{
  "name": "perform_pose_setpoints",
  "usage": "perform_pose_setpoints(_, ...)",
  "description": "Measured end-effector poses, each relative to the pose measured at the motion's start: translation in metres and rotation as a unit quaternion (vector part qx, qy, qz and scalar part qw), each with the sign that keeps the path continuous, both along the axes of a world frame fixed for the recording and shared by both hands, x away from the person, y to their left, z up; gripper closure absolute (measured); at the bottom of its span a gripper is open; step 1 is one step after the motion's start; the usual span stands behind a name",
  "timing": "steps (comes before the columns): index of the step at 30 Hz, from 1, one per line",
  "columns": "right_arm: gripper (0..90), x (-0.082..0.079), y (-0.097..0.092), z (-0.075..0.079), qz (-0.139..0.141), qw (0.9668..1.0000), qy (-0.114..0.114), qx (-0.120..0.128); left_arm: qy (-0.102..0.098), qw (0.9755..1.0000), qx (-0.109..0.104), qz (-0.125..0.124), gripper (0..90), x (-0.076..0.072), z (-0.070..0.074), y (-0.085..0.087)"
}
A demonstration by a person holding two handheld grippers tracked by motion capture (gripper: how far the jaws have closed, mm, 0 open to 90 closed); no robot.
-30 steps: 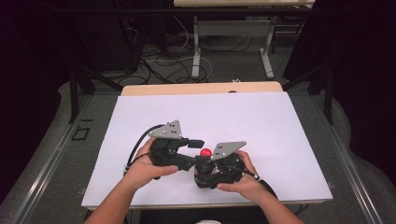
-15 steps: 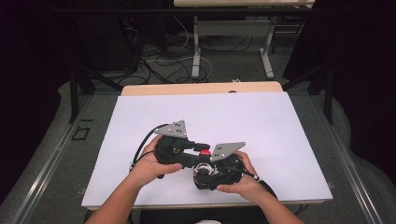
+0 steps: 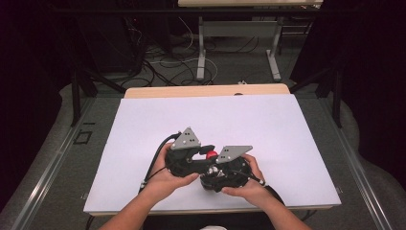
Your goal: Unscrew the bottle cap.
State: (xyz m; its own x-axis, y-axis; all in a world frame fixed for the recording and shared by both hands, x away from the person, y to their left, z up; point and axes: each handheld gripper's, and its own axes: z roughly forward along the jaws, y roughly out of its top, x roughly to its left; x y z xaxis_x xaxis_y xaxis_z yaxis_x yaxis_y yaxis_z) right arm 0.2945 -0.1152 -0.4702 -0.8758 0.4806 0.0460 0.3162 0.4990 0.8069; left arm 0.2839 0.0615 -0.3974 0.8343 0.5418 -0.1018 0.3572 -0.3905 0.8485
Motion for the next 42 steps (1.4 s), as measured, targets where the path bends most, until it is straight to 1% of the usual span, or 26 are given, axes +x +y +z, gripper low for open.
perform_pose_setpoints(2,29.6,0.000,0.000,0.000,-0.004,1.0000,-0.001,0.000,-0.004,0.9996,0.002,0.028,61.3,-0.005,0.000,-0.005)
perform_pose_setpoints(3,29.6,-0.001,0.000,0.001,-0.009,0.9999,0.003,-0.006,-0.004,0.9993,0.004,0.036,61.3,-0.007,0.001,-0.006)
perform_pose_setpoints(4,29.6,-0.001,0.000,0.000,-0.011,0.9999,-0.008,-0.005,-0.007,0.9992,0.011,0.039,61.4,-0.008,0.001,-0.007)
perform_pose_setpoints(5,29.6,-0.001,0.000,0.001,-0.013,0.9998,-0.012,-0.008,-0.008,0.9989,0.010,0.044,61.4,-0.009,0.002,-0.008)
perform_pose_setpoints(7,29.6,-0.001,0.000,0.001,-0.014,0.9998,-0.011,-0.005,-0.006,0.9986,0.005,0.053,61.4,-0.009,0.001,-0.009)
perform_pose_setpoints(8,29.6,-0.001,0.000,0.001,-0.015,0.9998,-0.008,-0.006,-0.001,0.9988,0.007,0.049,61.4,-0.008,0.002,-0.008)
perform_pose_setpoints(9,29.6,-0.001,0.000,0.001,-0.017,0.9998,-0.011,-0.007,-0.002,0.9990,0.009,0.045,61.3,-0.007,0.002,-0.008)
perform_pose_setpoints(10,29.6,0.000,-0.001,0.000,-0.012,0.9999,-0.009,-0.006,-0.006,0.9993,0.006,0.038,61.1,-0.005,0.001,-0.008)
perform_pose_setpoints(11,29.6,0.000,-0.001,0.000,-0.016,0.9998,-0.007,-0.004,-0.004,0.9993,-0.001,0.036,60.8,-0.004,0.000,-0.008)
perform_pose_setpoints(12,29.6,0.000,-0.002,0.000,-0.016,0.9998,-0.006,-0.004,-0.002,0.9994,0.000,0.034,59.9,-0.002,-0.001,-0.008)
perform_pose_setpoints(14,29.6,0.001,-0.002,0.000,-0.011,0.9999,0.000,-0.009,0.000,0.9997,0.002,0.026,53.8,0.000,-0.002,-0.005)
perform_pose_setpoints(16,29.6,0.002,-0.002,-0.001,-0.013,0.9999,-0.002,-0.003,0.001,0.9997,-0.007,0.022,50.6,0.001,-0.002,-0.001)
perform_pose_setpoints(19,29.6,0.002,-0.002,-0.001,-0.010,0.9999,-0.004,-0.001,0.000,0.9999,-0.014,0.001,45.5,0.004,-0.004,0.009)
perform_pose_setpoints(20,29.6,0.002,-0.002,-0.001,-0.009,1.0000,-0.003,0.000,0.002,0.9999,-0.016,-0.004,43.4,0.004,-0.004,0.011)
perform_pose_setpoints(23,29.6,0.002,-0.002,-0.001,-0.002,1.0000,0.002,0.000,0.010,0.9991,-0.028,-0.032,41.0,0.007,-0.003,0.023)
perform_pose_setpoints(25,29.5,0.002,-0.001,-0.001,0.001,1.0000,0.005,0.002,0.006,0.9979,-0.036,-0.053,38.9,0.009,-0.001,0.029)
perform_pose_setpoints(26,29.5,0.002,-0.001,-0.001,0.004,1.0000,0.006,0.003,0.010,0.9971,-0.040,-0.065,38.8,0.010,0.000,0.031)
perform_pose_setpoints(27,29.5,0.002,-0.001,-0.001,0.009,0.9999,0.011,-0.001,0.007,0.9962,-0.039,-0.078,38.8,0.011,0.001,0.032)
perform_pose_setpoints(29,29.5,0.002,0.000,-0.001,0.013,0.9999,0.010,0.002,0.007,0.9943,-0.038,-0.099,38.8,0.014,0.003,0.034)
perform_pose_setpoints(31,29.5,0.001,0.001,-0.001,0.019,0.9998,0.009,0.003,0.010,0.9917,-0.037,-0.123,41.4,0.019,0.003,0.035)
perform_pose_setpoints(32,29.5,0.001,0.001,-0.001,0.022,0.9997,0.011,0.000,0.017,0.9912,-0.042,-0.124,42.5,0.021,0.002,0.035)
perform_pose_setpoints(34,29.5,0.000,0.002,-0.001,0.023,0.9997,0.007,0.005,0.015,0.9901,-0.037,-0.135,46.2,0.025,0.001,0.035)
perform_pose_setpoints(35,29.5,-0.001,0.002,-0.001,0.023,0.9997,0.010,0.007,0.016,0.9896,-0.040,-0.137,46.3,0.026,0.000,0.034)
perform_pose_setpoints(36,29.6,-0.001,0.002,-0.001,0.025,0.9996,0.008,0.007,0.015,0.9894,-0.036,-0.140,46.4,0.028,-0.001,0.034)
perform_pose_setpoints(38,29.5,-0.001,0.002,0.000,0.027,0.9995,0.011,0.007,0.023,0.9881,-0.042,-0.146,46.5,0.030,-0.004,0.032)
perform_pose_setpoints(42,29.5,-0.001,0.001,0.000,0.026,0.9996,0.007,0.009,0.025,0.9868,-0.042,-0.155,47.9,0.032,-0.006,0.029)
